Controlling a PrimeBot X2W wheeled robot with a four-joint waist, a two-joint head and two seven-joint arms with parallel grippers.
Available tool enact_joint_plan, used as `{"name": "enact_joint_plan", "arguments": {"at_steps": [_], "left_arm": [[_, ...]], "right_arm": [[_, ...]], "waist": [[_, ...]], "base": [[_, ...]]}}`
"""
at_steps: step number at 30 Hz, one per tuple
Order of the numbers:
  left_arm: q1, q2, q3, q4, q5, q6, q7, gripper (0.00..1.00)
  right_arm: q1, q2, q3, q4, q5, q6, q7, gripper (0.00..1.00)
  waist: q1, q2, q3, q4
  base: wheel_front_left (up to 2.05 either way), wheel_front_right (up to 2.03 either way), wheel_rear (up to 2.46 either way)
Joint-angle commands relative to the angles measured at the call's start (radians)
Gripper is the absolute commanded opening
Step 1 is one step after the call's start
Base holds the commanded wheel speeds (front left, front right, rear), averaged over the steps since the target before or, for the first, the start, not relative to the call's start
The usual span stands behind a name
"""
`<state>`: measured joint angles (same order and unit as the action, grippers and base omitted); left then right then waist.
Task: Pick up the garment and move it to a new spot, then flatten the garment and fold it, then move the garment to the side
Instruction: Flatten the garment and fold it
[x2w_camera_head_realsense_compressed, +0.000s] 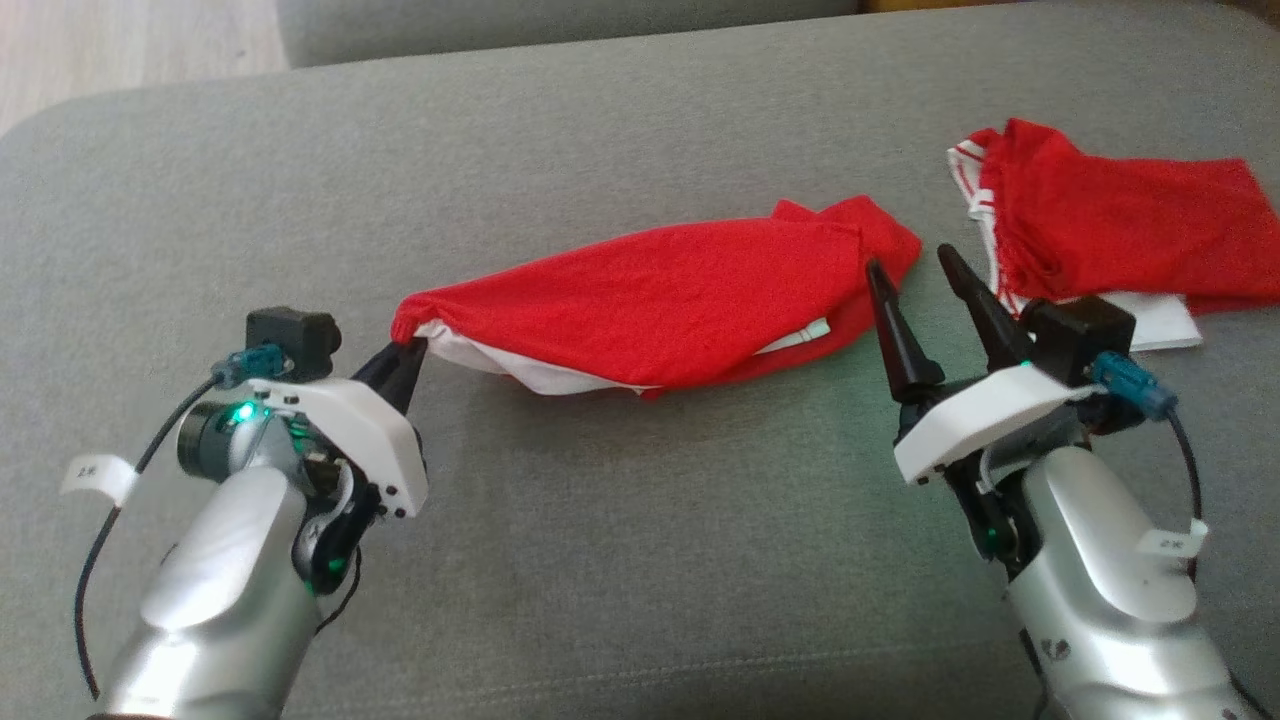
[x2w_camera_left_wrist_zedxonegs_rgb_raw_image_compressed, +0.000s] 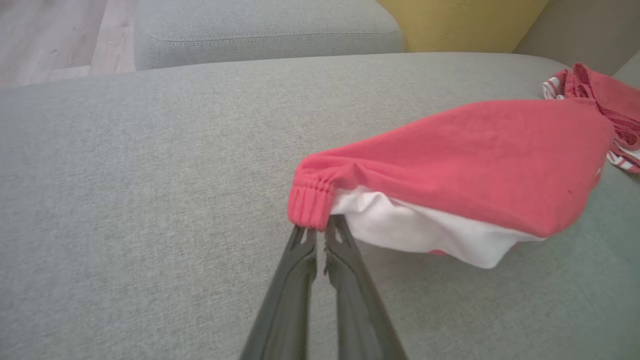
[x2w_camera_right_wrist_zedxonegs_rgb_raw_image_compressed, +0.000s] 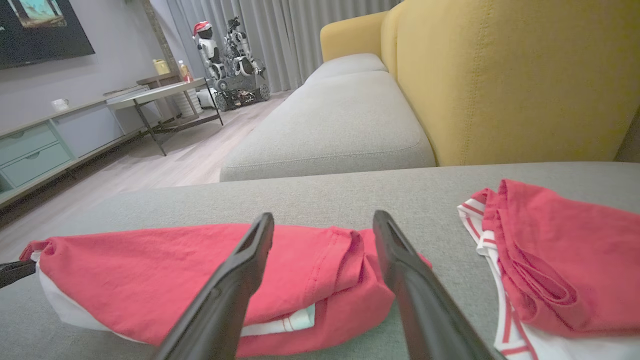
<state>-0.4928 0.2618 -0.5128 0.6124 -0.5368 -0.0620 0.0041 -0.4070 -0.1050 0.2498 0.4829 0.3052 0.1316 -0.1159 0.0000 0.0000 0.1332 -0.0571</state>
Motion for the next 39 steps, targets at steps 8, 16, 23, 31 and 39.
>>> {"name": "enact_joint_plan", "arguments": {"at_steps": [8,16,23,31,39], "left_arm": [[-0.086,-0.008,0.031,0.101,0.016,0.009,-0.100,1.00],[-0.065,-0.026,0.081,0.090,-0.007,0.036,-0.233,1.00],[0.041,-0.062,0.165,-0.099,-0.019,0.065,-0.265,1.00],[0.230,-0.158,0.247,-0.347,0.056,0.058,-0.266,1.00],[0.239,-0.201,0.261,-0.337,0.104,0.014,-0.266,1.00]], "right_arm": [[-0.033,-0.011,0.021,-0.049,-0.016,-0.001,0.019,1.00],[0.011,-0.030,0.024,-0.066,-0.010,-0.001,0.016,1.00],[0.084,-0.066,0.068,-0.105,0.003,-0.001,0.011,1.00],[0.105,-0.151,0.206,-0.135,-0.042,-0.001,0.035,1.00],[-0.035,-0.261,0.412,-0.025,-0.104,-0.001,0.057,1.00]], "waist": [[0.0000,0.0000,0.010,0.047],[0.0000,0.0000,-0.022,0.080],[0.0000,0.0000,-0.033,0.112],[0.0000,0.0000,-0.013,0.168],[0.0000,0.0000,0.025,0.247]], "base": [[0.00,0.00,0.00],[0.00,0.00,0.00],[0.00,0.00,0.00],[0.00,0.00,0.00],[0.00,0.00,0.00]]}}
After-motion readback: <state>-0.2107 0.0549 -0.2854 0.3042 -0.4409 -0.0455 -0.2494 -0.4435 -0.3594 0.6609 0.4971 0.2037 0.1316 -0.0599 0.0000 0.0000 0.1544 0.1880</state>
